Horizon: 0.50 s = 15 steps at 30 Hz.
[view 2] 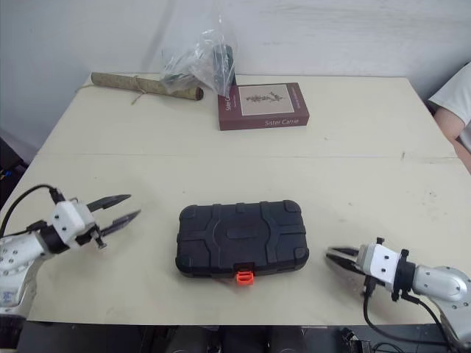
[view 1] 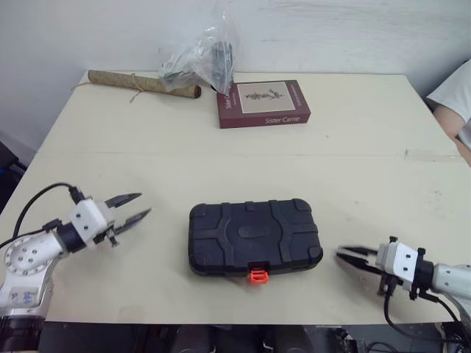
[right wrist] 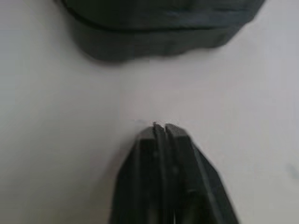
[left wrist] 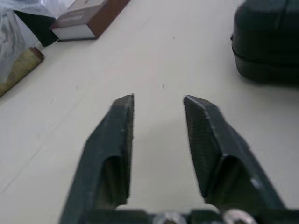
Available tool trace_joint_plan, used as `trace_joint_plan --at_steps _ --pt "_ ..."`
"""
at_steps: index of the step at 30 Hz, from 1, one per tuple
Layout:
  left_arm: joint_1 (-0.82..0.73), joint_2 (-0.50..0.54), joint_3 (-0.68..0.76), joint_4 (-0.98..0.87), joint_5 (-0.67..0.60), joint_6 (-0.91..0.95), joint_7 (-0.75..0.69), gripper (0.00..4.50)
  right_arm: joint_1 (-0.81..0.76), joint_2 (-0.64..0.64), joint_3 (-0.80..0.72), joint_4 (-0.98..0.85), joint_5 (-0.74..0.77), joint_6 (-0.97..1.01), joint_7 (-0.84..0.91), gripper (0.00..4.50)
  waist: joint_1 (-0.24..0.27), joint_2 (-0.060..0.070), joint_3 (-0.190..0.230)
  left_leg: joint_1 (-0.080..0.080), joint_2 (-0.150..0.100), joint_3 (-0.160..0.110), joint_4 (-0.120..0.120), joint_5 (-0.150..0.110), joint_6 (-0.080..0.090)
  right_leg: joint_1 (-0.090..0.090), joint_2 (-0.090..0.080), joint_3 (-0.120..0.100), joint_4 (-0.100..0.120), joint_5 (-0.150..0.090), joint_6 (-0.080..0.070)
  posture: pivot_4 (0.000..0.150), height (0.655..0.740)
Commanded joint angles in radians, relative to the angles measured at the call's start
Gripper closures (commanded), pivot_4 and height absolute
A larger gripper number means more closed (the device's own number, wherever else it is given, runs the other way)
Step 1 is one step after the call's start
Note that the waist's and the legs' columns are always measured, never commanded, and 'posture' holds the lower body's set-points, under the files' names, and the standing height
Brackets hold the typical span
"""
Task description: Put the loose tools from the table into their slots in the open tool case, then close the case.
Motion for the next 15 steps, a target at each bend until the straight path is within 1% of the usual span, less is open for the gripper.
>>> trace_joint_plan --at_steps 1,3,5,7,10,12,13,15 --pt "-0.099 -0.036 -0.046 -0.016 -0.006 0.104 0.019 4.46 0.029 -0.020 -0.006 -0.158 0.054 0.157 0.045 4.50 0.002 0.000 0.000 0.000 0.000 0.000 0.000 0.000 0.000 0.000 0.000 0.000 0.000 0.000 0.000 0.150 0.7400" --pt "-0.174 -0.065 -0.094 0.011 0.004 0.171 0.003 4.46 0.012 -0.001 0.014 -0.224 0.051 0.241 0.040 4.50 0.004 0.000 0.000 0.000 0.000 0.000 0.001 0.000 0.000 0.000 0.001 -0.001 0.000 0.000 0.000 0.150 0.7400" --pt "-0.248 -0.093 -0.168 0.069 0.031 0.251 -0.035 4.46 -0.033 0.034 0.062 -0.261 0.015 0.304 0.025 4.50 0.004 -0.001 0.000 -0.001 0.000 0.000 0.001 0.000 0.000 0.000 0.001 -0.001 0.000 0.000 0.000 0.150 0.7400" --pt "-0.313 -0.120 -0.231 0.138 0.085 0.263 -0.053 4.46 -0.076 0.074 0.102 -0.278 -0.015 0.352 0.011 4.50 0.007 -0.001 0.000 -0.001 0.000 0.000 0.001 0.000 0.000 -0.001 0.003 -0.005 0.000 0.000 0.000 0.150 0.7400" --pt "-0.368 -0.152 -0.276 0.207 0.116 0.283 -0.077 4.46 -0.130 0.122 0.139 -0.270 -0.084 0.402 -0.014 4.50 0.004 -0.001 0.000 -0.002 0.000 0.002 0.001 0.000 -0.001 -0.002 0.010 -0.006 0.001 0.000 0.000 0.150 0.7400" --pt "-0.390 -0.159 -0.305 0.251 0.144 0.293 -0.096 4.46 -0.182 0.163 0.166 -0.229 -0.159 0.415 -0.052 4.50 -0.003 -0.005 0.000 -0.002 0.001 0.003 0.002 0.000 -0.001 -0.003 0.011 -0.006 0.001 0.000 0.001 0.150 0.7400" --pt "-0.390 -0.154 -0.317 0.261 0.153 0.296 -0.118 4.46 -0.205 0.180 0.172 -0.215 -0.180 0.414 -0.061 4.50 -0.007 -0.008 0.000 -0.001 0.001 0.003 0.002 0.000 -0.001 -0.002 0.011 -0.005 0.001 0.000 0.000 0.150 0.7400" --pt "-0.375 -0.149 -0.321 0.252 0.145 0.295 -0.156 4.46 -0.247 0.216 0.164 -0.186 -0.212 0.407 -0.081 4.50 -0.014 -0.009 0.000 0.000 0.004 0.003 0.002 0.002 -0.003 -0.002 0.012 -0.005 0.001 0.002 -0.002 0.150 0.7400"
